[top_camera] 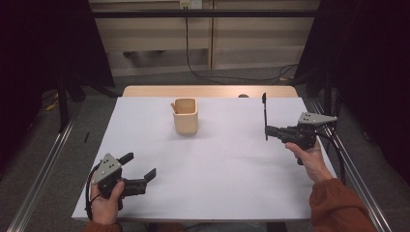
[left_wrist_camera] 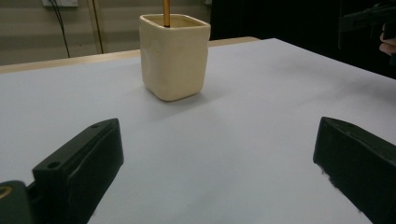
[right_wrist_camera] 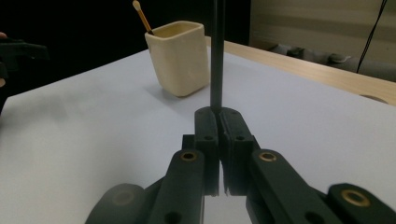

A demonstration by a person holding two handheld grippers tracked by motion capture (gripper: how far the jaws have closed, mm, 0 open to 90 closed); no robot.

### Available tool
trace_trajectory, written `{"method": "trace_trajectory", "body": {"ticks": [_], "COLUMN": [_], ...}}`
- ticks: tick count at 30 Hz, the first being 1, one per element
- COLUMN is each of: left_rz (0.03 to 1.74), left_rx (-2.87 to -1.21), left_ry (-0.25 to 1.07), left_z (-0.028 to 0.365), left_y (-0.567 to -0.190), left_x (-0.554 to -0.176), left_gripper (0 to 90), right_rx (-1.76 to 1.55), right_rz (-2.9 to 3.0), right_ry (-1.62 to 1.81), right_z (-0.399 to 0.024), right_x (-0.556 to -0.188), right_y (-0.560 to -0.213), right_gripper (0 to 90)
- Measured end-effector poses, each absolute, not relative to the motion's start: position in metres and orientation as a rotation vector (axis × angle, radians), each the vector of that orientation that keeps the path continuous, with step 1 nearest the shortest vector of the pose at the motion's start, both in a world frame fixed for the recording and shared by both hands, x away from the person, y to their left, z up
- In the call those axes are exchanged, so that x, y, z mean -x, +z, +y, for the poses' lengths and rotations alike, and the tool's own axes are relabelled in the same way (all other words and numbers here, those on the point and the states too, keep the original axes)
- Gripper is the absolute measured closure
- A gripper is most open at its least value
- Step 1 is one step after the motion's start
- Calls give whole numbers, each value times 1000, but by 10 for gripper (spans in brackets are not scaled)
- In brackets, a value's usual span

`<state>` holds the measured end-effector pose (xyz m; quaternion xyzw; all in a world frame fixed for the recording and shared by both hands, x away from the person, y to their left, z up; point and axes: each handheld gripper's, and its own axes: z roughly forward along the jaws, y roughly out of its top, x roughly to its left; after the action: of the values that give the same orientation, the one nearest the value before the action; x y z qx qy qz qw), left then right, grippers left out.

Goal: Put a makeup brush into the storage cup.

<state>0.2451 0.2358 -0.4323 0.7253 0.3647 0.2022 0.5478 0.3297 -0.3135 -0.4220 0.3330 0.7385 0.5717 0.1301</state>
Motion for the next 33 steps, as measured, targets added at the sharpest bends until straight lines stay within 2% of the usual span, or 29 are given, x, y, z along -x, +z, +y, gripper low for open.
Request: {"method": "trace_trajectory", "body": {"ticks": [16,33], "left_rz": [847,781], "left_rx": [-1712,-1714], "left_ry": [496,430], "left_z": [233,210], "left_y": [-427,-419], "left_x": [-246,-249], "left_gripper": [12,10], "right_rx": [-886,-831], "right_rz": [2133,2154], "right_ry": [1753,1790], "right_z": [-292,-271], "right_x": [-313,-305], "right_y": [-412,-408], "right_gripper": [863,863]}}
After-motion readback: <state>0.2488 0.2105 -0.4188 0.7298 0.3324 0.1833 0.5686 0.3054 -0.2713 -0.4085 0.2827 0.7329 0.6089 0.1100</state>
